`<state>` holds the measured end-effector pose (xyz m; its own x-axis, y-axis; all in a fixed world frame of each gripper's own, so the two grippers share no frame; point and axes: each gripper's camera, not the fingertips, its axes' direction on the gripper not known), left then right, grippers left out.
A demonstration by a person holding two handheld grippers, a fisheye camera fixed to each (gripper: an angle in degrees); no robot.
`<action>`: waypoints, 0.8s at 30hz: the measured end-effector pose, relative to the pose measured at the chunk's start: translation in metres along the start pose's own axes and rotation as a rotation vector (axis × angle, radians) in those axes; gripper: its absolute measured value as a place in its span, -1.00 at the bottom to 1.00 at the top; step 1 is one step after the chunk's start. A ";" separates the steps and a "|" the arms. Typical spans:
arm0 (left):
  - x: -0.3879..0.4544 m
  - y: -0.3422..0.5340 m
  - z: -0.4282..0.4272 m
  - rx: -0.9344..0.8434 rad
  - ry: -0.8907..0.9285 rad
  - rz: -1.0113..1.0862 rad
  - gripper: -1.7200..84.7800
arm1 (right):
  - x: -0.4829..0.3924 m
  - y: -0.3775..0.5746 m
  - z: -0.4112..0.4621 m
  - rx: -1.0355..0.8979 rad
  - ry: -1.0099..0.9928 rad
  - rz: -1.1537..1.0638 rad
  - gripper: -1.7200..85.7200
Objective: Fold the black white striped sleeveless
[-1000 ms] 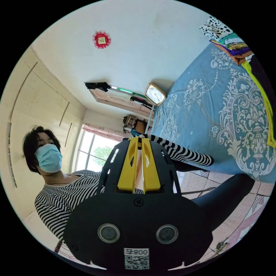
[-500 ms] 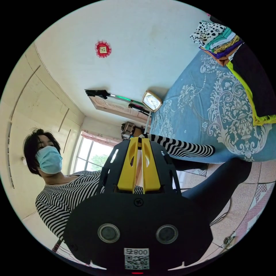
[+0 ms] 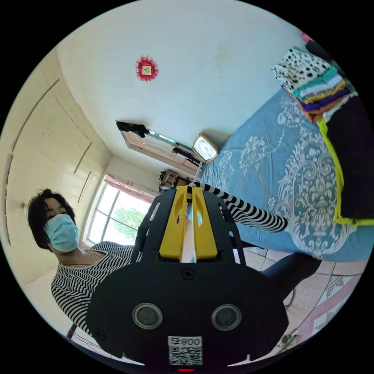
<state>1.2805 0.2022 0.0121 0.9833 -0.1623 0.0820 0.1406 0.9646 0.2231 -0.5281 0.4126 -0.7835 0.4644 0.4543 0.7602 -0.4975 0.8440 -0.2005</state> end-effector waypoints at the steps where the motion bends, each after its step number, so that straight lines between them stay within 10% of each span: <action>1: 0.011 -0.020 0.002 -0.004 -0.008 0.036 -0.90 | -0.003 -0.009 -0.008 0.000 0.014 -0.028 -0.92; 24: -0.040 -0.303 0.169 -0.158 0.029 -0.080 -0.89 | 0.183 -0.155 -0.105 0.051 -0.009 0.133 -0.92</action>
<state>1.1789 -0.1189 0.1055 0.9710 -0.2355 0.0413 0.2322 0.9700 0.0725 -0.2892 0.3950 -0.6786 0.3851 0.5584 0.7348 -0.5911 0.7607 -0.2683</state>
